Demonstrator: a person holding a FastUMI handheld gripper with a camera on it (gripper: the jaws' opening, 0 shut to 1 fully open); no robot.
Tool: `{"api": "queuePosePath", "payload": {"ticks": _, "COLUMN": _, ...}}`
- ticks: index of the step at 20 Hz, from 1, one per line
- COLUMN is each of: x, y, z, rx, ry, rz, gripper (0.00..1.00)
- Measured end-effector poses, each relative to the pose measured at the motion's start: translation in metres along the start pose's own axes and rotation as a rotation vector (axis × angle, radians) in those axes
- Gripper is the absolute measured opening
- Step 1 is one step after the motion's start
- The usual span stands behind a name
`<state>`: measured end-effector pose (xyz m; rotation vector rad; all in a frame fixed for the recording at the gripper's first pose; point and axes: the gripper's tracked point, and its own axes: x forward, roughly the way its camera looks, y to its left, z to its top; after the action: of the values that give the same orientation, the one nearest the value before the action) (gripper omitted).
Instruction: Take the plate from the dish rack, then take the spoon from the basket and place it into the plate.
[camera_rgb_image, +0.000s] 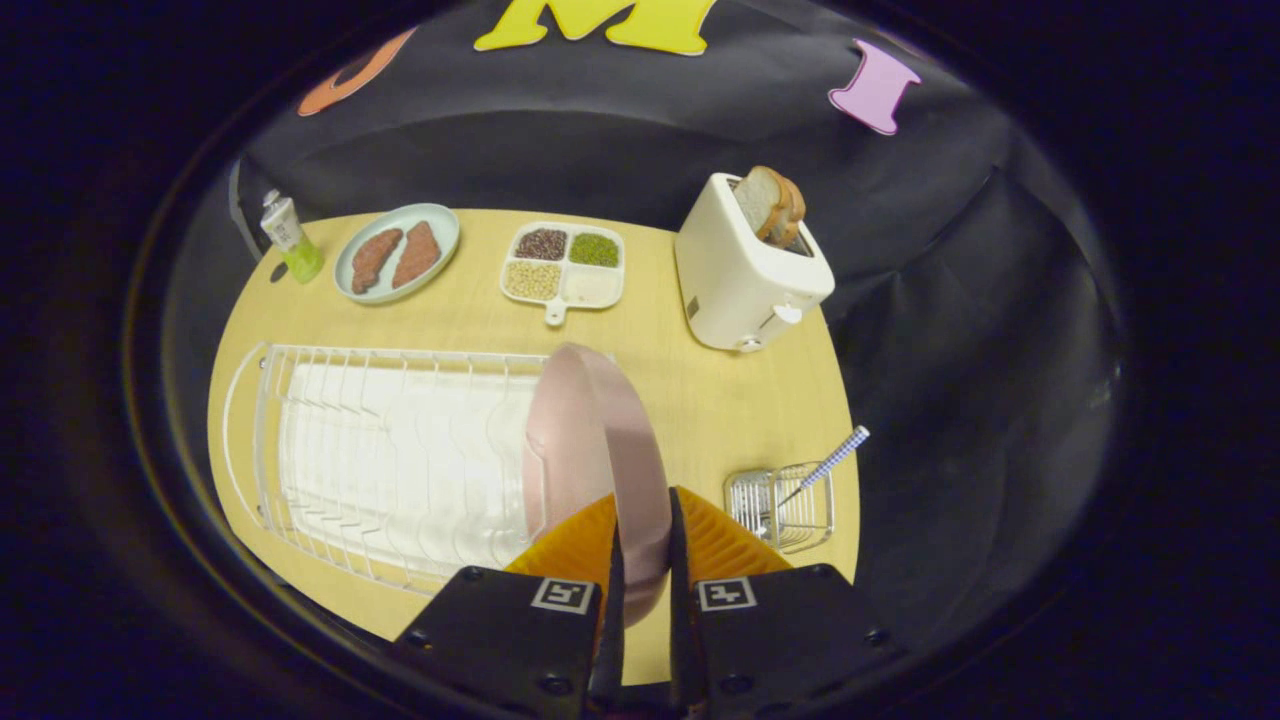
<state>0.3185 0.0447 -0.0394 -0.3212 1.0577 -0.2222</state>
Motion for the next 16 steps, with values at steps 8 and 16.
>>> {"api": "queuePosePath", "payload": {"ticks": 8, "x": -0.022, "y": 0.011, "z": -0.001, "rx": 0.000, "ry": -0.093, "rz": -0.206, "gripper": 0.19}}
{"api": "queuePosePath", "payload": {"ticks": 16, "x": -0.065, "y": 0.007, "z": -0.014, "rx": -0.005, "ry": -0.212, "rz": -0.235, "gripper": 0.19}}
